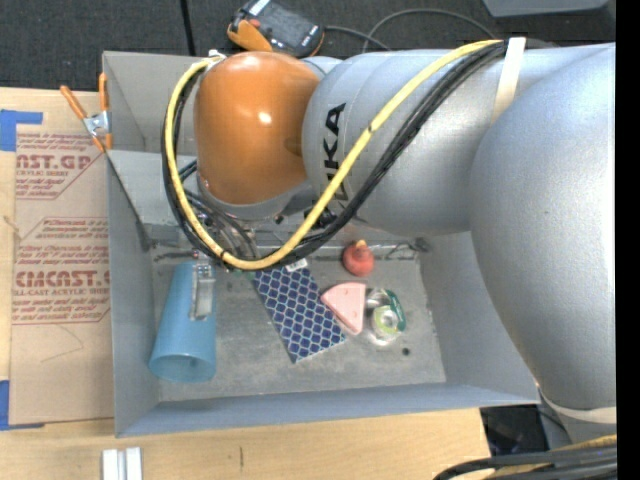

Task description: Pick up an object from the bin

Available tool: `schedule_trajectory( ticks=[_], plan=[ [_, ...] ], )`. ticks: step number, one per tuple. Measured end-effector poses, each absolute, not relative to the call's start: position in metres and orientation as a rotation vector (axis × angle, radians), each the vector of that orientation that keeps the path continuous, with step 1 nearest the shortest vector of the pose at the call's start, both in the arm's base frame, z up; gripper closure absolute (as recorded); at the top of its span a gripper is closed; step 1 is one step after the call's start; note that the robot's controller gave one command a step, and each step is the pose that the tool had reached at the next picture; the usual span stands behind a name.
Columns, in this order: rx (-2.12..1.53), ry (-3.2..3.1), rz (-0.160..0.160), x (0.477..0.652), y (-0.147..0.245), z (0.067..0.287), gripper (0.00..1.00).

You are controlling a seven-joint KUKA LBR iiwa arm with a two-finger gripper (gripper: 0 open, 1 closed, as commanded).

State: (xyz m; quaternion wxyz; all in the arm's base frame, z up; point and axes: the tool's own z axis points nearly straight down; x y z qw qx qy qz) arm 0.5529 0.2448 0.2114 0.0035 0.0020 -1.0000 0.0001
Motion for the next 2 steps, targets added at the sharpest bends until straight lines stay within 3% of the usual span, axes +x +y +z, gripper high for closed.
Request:
schedule_trajectory(
  ticks=[1,2],
  plan=[
    [0.001,-3.142,-0.002,0.555,0.243,0.216,0.00],
    [0.238,-3.137,-0.004,0.547,0.245,0.182,0.00]
  ],
)
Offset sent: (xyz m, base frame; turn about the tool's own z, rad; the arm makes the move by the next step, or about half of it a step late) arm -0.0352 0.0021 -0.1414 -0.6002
